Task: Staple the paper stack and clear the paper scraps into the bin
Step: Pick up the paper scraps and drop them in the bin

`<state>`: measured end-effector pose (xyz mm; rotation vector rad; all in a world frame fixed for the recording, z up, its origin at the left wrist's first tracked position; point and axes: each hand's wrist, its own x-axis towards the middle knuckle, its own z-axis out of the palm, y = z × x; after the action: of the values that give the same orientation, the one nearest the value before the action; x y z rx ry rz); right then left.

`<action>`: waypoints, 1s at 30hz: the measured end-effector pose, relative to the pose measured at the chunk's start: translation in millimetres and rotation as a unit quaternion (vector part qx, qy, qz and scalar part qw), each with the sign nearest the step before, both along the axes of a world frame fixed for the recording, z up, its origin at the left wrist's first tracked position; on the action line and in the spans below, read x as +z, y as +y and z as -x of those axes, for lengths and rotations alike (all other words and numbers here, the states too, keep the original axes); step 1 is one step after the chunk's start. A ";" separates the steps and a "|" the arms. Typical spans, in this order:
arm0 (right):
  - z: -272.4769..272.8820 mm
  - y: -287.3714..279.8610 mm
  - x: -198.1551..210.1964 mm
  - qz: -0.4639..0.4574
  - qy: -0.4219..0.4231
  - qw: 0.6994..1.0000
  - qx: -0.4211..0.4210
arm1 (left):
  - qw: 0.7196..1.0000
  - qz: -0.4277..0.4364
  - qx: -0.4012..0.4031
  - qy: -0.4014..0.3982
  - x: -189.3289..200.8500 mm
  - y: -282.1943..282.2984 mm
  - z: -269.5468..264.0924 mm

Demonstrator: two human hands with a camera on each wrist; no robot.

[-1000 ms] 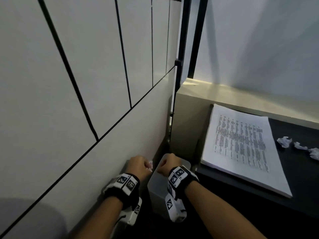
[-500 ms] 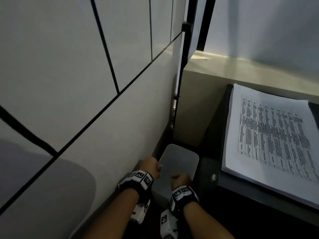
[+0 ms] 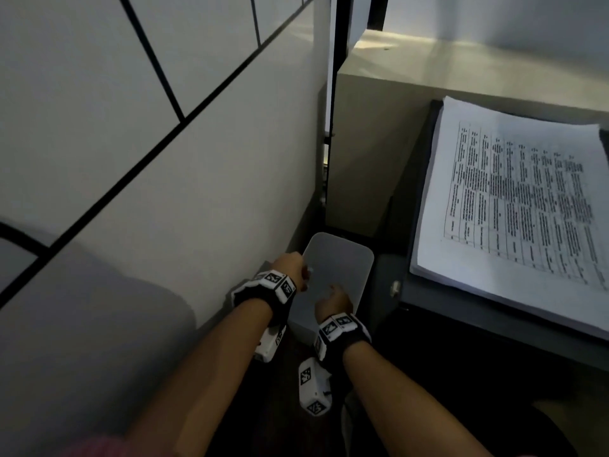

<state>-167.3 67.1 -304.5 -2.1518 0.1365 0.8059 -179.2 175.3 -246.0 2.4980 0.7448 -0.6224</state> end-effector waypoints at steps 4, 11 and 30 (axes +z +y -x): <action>7.9 -4.2 -1.7 0.032 0.008 0.999 0.022 | 1.000 0.025 -0.004 -0.007 -1.6 -7.1 -4.1; 17.6 -14.6 4.5 0.034 0.052 0.998 0.031 | 0.999 0.029 -0.021 0.003 -13.6 -18.0 -3.0; 38.6 -98.6 264.7 -0.152 -0.259 0.926 0.229 | 0.945 -0.053 -0.019 -0.321 233.1 -80.5 31.8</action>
<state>-205.9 -31.4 -39.9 -2.0380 -0.7407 0.4353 -211.0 94.9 -12.8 2.5799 0.4826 0.2390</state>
